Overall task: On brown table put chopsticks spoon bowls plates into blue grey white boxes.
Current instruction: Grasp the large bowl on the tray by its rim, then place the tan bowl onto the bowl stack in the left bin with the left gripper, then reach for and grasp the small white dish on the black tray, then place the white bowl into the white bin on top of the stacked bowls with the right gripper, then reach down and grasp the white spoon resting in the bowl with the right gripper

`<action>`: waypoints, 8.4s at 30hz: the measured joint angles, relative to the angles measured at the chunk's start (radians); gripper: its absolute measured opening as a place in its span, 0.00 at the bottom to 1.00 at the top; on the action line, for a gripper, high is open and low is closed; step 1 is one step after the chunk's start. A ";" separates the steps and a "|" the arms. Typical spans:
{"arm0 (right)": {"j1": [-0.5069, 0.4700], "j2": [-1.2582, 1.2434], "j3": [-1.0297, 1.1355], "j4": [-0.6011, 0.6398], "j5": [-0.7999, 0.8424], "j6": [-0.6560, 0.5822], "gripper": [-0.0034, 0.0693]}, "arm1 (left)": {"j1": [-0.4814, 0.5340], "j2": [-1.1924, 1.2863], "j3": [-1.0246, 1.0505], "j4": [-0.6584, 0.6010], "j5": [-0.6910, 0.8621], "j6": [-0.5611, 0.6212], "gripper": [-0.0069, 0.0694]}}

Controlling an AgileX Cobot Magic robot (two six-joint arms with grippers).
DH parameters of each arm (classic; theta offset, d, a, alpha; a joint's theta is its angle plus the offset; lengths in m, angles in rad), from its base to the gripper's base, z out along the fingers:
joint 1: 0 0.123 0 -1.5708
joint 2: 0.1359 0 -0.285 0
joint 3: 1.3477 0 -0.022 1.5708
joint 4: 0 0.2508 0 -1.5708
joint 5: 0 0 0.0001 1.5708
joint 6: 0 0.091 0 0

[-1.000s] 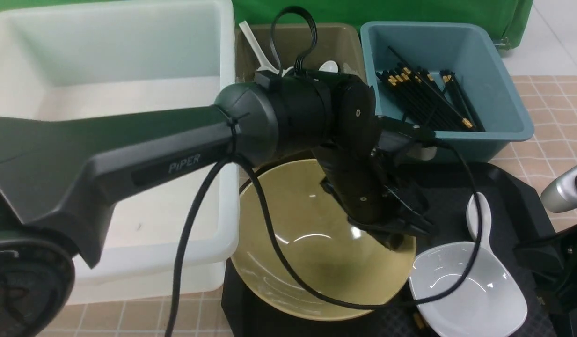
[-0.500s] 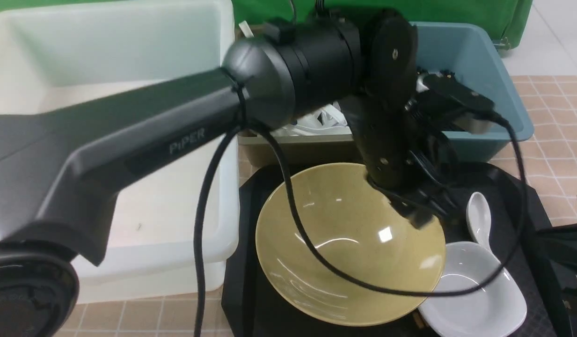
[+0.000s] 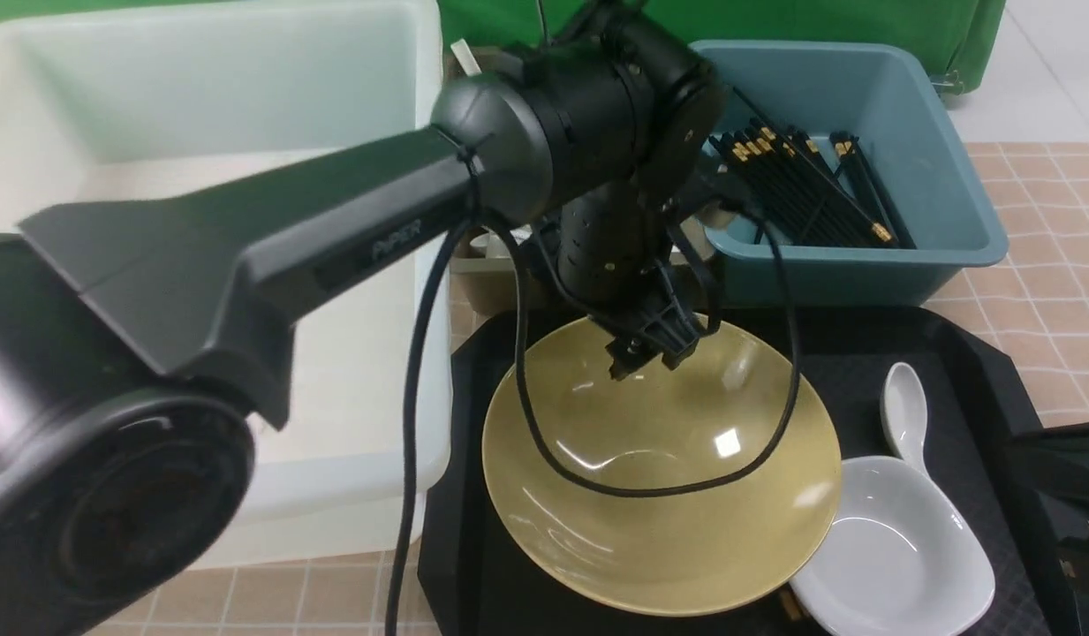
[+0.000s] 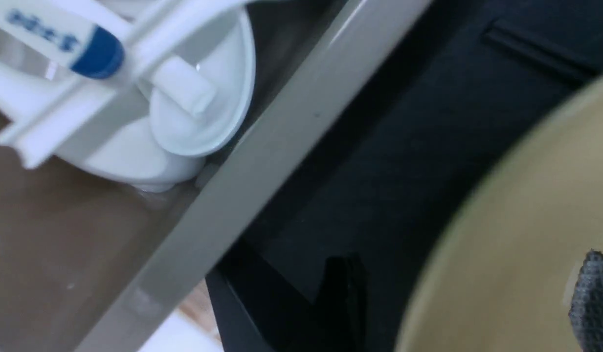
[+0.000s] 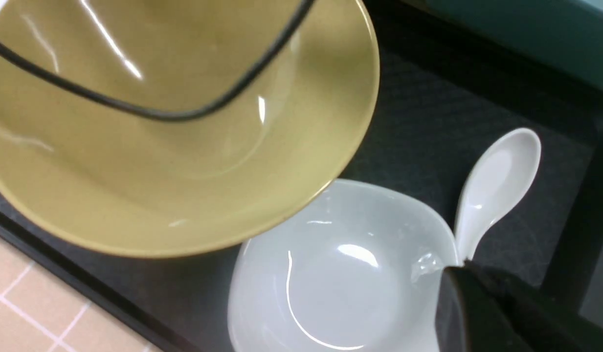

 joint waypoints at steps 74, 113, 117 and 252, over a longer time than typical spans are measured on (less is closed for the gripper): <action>0.000 0.000 0.039 0.028 -0.066 0.028 0.11 | 1.019 -0.664 0.713 -0.102 -0.408 -0.257 0.54; 0.000 0.188 0.092 -0.032 -0.122 0.023 0.60 | 0.594 -1.169 1.014 -0.155 -0.811 -0.248 0.17; 0.000 0.284 0.026 -0.110 -0.104 0.055 0.67 | 0.503 -1.369 1.124 -0.126 -0.775 -0.134 0.17; 0.118 0.845 -0.357 -0.362 0.155 0.326 0.27 | 0.494 -2.030 1.625 0.203 -0.962 -0.336 0.17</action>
